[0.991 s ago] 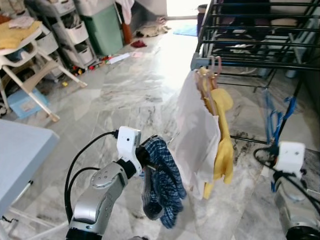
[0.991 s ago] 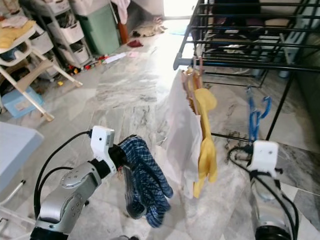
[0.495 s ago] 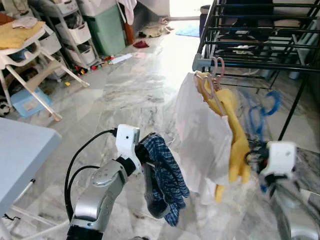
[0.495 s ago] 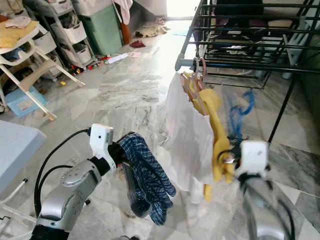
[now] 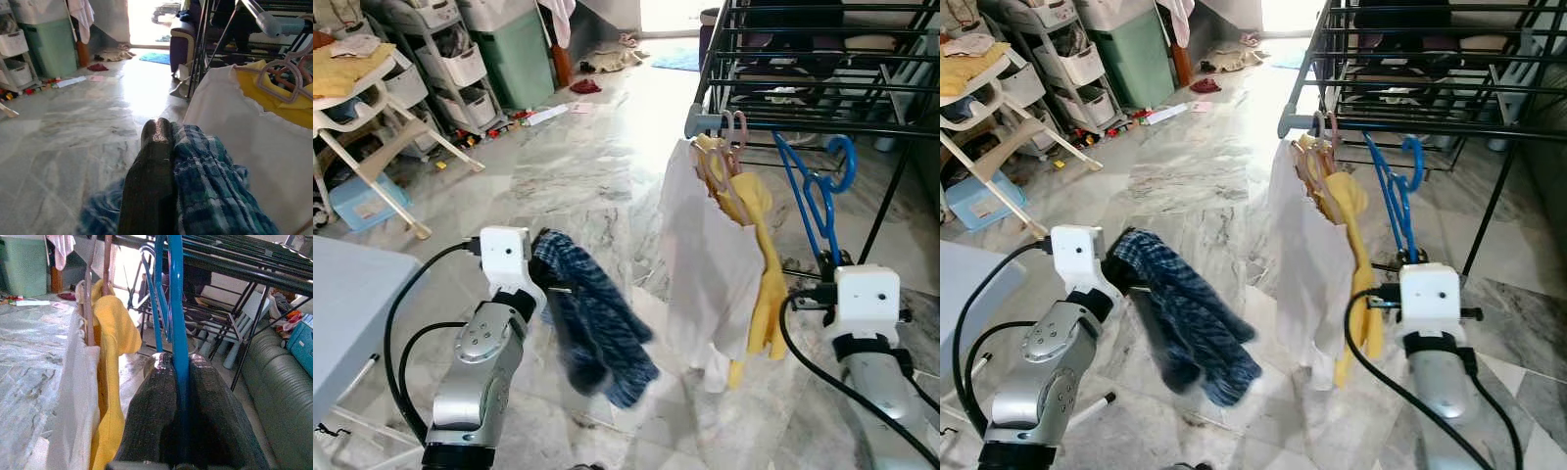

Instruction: Hang hanger

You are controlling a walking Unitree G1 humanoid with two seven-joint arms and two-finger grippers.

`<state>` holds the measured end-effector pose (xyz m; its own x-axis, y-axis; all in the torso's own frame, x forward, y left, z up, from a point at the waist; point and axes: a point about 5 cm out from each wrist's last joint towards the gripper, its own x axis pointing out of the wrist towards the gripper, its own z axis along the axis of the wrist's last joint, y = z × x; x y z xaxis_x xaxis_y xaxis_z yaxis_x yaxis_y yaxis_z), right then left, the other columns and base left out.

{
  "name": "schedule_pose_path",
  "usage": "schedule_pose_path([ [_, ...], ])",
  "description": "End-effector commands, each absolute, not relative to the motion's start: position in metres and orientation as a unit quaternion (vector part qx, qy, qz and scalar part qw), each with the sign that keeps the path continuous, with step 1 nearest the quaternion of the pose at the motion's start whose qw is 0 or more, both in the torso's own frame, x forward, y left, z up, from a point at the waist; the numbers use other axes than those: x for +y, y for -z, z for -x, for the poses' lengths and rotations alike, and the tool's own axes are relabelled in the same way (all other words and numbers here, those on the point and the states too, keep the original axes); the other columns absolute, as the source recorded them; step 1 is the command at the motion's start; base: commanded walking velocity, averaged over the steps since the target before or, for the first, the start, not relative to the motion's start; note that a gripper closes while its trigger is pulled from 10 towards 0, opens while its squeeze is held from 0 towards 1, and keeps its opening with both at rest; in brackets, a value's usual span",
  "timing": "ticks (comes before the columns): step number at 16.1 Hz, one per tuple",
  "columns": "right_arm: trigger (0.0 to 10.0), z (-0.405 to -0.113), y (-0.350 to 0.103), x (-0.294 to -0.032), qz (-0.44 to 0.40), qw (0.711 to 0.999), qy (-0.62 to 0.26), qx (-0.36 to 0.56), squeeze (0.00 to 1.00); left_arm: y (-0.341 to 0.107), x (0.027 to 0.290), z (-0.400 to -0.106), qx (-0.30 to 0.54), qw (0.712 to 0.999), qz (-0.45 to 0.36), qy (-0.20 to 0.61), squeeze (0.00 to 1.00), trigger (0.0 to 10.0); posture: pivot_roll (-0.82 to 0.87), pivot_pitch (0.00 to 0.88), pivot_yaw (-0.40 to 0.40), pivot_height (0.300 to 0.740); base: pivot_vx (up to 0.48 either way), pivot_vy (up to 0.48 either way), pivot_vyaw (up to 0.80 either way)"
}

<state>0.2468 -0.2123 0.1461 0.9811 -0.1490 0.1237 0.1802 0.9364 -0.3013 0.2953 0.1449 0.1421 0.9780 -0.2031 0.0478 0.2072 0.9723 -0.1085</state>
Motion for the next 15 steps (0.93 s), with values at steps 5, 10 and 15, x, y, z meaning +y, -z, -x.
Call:
schedule_pose_path([
  [5,10.0,-0.227,-0.150,-0.173,0.129,0.989,-0.027,-0.062,0.00,-0.145,0.159,-0.292,-0.031,0.998,0.016,0.051,0.00,10.0,-0.14,0.067,0.109,0.740,0.000,0.000,0.00],
  [10,10.0,-0.224,-0.133,-0.182,0.119,0.993,-0.012,-0.013,0.00,-0.140,0.152,-0.288,-0.021,0.998,0.018,0.055,0.00,10.0,-0.14,0.062,0.108,0.740,0.000,0.000,0.00],
  [15,10.0,-0.214,-0.103,-0.196,0.092,0.992,0.037,0.075,0.00,-0.139,0.153,-0.295,-0.016,0.998,0.013,0.062,0.00,10.0,-0.15,0.067,0.115,0.740,0.000,0.000,0.00],
])
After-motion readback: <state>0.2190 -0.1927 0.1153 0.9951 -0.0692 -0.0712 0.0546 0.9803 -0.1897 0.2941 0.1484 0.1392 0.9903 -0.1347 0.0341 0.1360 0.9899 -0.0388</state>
